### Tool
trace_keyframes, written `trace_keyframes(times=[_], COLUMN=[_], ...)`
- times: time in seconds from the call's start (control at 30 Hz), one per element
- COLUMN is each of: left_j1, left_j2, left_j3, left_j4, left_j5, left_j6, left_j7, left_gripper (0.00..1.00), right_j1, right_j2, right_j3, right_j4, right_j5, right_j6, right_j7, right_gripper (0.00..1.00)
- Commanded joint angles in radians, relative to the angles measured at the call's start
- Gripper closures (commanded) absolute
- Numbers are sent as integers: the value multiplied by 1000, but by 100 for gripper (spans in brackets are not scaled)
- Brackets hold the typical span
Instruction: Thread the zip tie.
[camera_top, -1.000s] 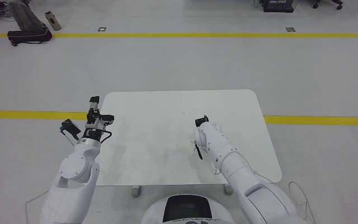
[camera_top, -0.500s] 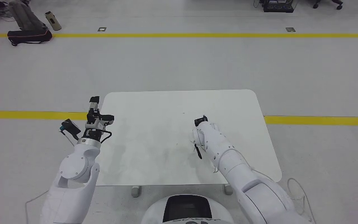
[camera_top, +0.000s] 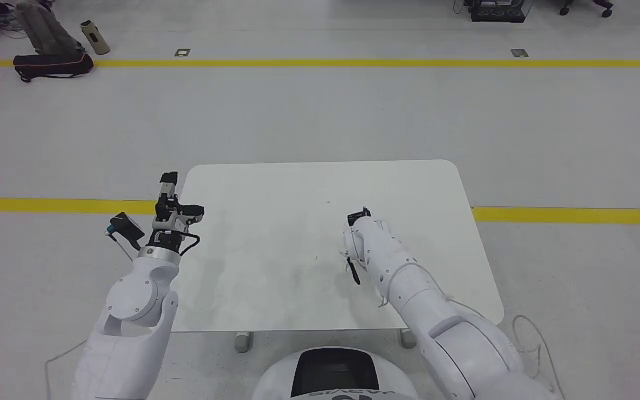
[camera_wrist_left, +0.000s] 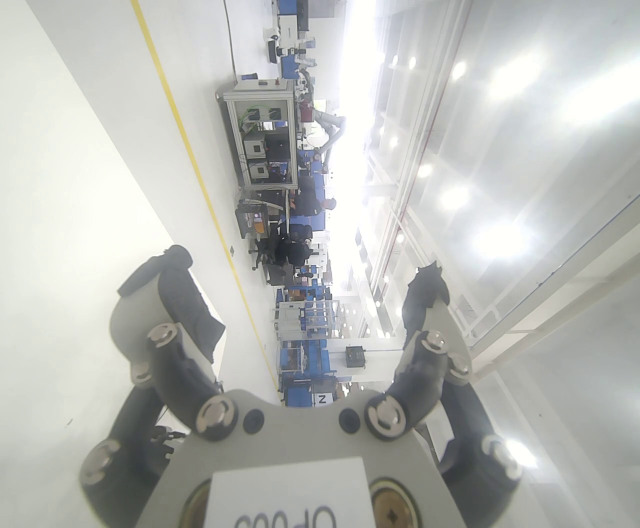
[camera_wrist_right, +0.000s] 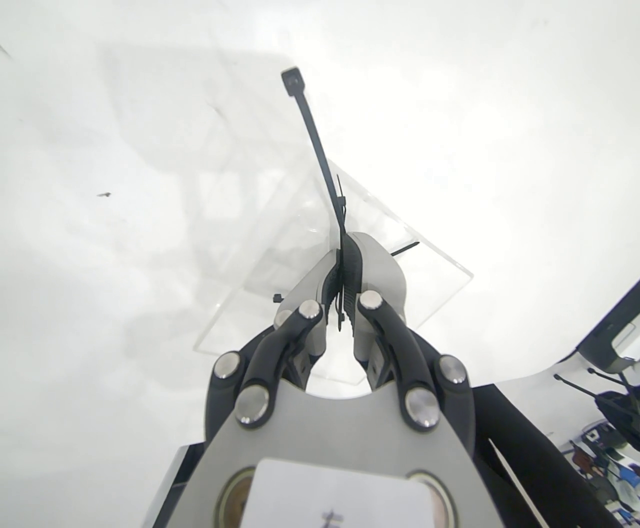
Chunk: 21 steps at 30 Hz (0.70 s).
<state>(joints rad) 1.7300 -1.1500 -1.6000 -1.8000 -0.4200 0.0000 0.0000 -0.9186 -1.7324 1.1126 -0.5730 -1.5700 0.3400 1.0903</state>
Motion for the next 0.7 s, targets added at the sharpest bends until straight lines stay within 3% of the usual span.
trace_keyframes(times=[0.0,0.33,0.67], left_j1=[0,0,0], left_j2=[0,0,0], left_j3=[0,0,0], left_j4=[0,0,0], left_j5=[0,0,0], left_j6=[0,0,0], left_j7=[0,0,0], left_gripper=[0,0,0], right_j1=[3,-36,-100], right_j2=[-1,17,60], right_j3=[-2,-8,-29], right_j4=[-3,-118,-266], right_j5=[0,0,0], right_j6=[0,0,0], right_j7=[2,61,121], right_gripper=[100,100,100])
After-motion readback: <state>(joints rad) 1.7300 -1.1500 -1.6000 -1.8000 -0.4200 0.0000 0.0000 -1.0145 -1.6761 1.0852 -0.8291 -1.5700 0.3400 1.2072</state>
